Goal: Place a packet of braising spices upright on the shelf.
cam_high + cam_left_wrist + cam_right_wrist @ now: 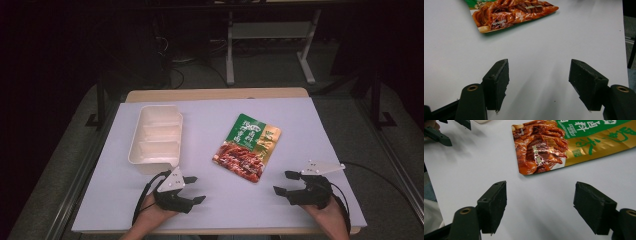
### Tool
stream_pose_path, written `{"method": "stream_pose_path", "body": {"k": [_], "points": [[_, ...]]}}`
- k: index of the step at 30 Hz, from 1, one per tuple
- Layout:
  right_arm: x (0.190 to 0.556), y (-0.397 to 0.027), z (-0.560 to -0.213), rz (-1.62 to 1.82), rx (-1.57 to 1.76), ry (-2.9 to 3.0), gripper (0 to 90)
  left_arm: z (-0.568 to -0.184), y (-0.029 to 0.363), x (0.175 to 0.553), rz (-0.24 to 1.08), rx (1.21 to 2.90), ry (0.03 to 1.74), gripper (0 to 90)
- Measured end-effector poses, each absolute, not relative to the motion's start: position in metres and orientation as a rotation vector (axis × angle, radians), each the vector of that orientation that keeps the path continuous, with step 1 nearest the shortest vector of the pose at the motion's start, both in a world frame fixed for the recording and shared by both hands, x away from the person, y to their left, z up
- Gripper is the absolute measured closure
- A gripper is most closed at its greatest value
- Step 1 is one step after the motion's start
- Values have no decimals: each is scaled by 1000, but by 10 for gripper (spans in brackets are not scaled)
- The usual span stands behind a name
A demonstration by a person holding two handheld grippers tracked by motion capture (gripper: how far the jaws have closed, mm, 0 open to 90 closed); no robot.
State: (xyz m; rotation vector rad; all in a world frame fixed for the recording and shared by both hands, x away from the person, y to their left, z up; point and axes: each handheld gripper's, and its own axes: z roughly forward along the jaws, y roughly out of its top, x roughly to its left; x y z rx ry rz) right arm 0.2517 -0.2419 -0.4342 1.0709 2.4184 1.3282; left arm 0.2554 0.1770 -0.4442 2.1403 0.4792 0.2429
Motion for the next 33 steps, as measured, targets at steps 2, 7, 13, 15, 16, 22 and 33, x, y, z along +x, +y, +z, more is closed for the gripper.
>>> {"method": "stream_pose_path", "body": {"k": [2,7,13,15,16,22,33], "points": [[252,-241,-435,1324,1070,2423,260,-444,176,256,240,2141,480,326],[252,-241,-435,1319,1072,2428,255,-443,174,257,240,2135,479,329],[254,-244,-435,1325,1075,2429,251,-439,169,261,240,2107,484,349],[254,-244,-435,1321,1077,2433,251,-436,164,263,250,2120,478,353],[255,-245,-434,1319,1077,2431,251,-435,162,263,253,2117,476,361],[257,-248,-435,1326,1089,2431,251,-432,152,271,270,2123,476,396],[261,-245,-431,1300,1088,2432,251,-420,119,301,334,2123,512,497]]}}
